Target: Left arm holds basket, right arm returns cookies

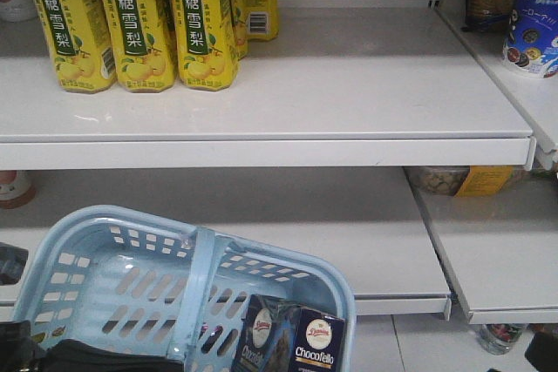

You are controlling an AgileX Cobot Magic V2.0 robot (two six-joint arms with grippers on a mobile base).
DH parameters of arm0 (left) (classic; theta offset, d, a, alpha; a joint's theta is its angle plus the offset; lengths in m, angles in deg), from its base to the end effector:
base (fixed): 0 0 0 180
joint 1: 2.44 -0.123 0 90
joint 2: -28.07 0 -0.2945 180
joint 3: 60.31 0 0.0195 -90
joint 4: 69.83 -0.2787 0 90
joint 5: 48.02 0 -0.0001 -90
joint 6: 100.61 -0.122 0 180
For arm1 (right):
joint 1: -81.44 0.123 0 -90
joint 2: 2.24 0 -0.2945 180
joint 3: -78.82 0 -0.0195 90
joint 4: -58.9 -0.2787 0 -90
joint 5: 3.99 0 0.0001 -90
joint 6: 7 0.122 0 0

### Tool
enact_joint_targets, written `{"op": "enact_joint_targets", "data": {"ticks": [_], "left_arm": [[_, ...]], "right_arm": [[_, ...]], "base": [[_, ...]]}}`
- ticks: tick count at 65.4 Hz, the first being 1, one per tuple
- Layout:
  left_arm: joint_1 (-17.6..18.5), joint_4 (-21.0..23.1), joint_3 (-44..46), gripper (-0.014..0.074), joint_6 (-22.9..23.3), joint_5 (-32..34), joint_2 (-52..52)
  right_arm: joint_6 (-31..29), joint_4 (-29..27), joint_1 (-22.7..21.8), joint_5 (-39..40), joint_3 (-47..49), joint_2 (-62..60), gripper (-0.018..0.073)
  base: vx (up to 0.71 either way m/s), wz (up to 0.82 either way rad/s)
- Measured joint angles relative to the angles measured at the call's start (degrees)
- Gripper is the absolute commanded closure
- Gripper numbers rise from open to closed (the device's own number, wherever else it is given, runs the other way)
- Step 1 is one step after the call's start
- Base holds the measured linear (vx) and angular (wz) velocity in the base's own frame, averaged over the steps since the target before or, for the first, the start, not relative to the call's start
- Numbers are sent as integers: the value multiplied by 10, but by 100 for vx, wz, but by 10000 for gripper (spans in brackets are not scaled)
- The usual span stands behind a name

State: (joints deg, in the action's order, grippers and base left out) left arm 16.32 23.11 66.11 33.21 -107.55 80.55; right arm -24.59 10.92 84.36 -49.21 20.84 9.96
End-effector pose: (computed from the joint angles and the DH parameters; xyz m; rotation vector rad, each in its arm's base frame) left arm 0.1127 -0.1492 0.2863 0.3424 1.9966 -1.7134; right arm 0.0648 0.0678 0.2726 -0.1216 1.8476 0.7895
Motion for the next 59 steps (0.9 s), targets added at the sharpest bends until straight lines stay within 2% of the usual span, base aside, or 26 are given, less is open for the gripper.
{"op": "enact_joint_targets", "data": {"ticks": [18, 24, 32, 41, 59], "left_arm": [[0, 0, 0, 603, 0, 29, 0], [0, 0, 0, 603, 0, 39, 0], [0, 0, 0, 603, 0, 53, 0], [0, 0, 0, 603, 0, 61, 0], [0, 2, 0, 603, 0, 88, 15]], "right_arm": [[15, -27, 0, -217, 77, 111, -33], [17, -56, 0, -254, 113, 160, -33], [21, -95, 3, -258, 141, 224, -33], [16, -100, 3, -258, 144, 290, -33], [-64, -112, 5, -252, 180, 449, -23]], "base": [[0, 0], [0, 0], [0, 0], [0, 0], [0, 0]]}}
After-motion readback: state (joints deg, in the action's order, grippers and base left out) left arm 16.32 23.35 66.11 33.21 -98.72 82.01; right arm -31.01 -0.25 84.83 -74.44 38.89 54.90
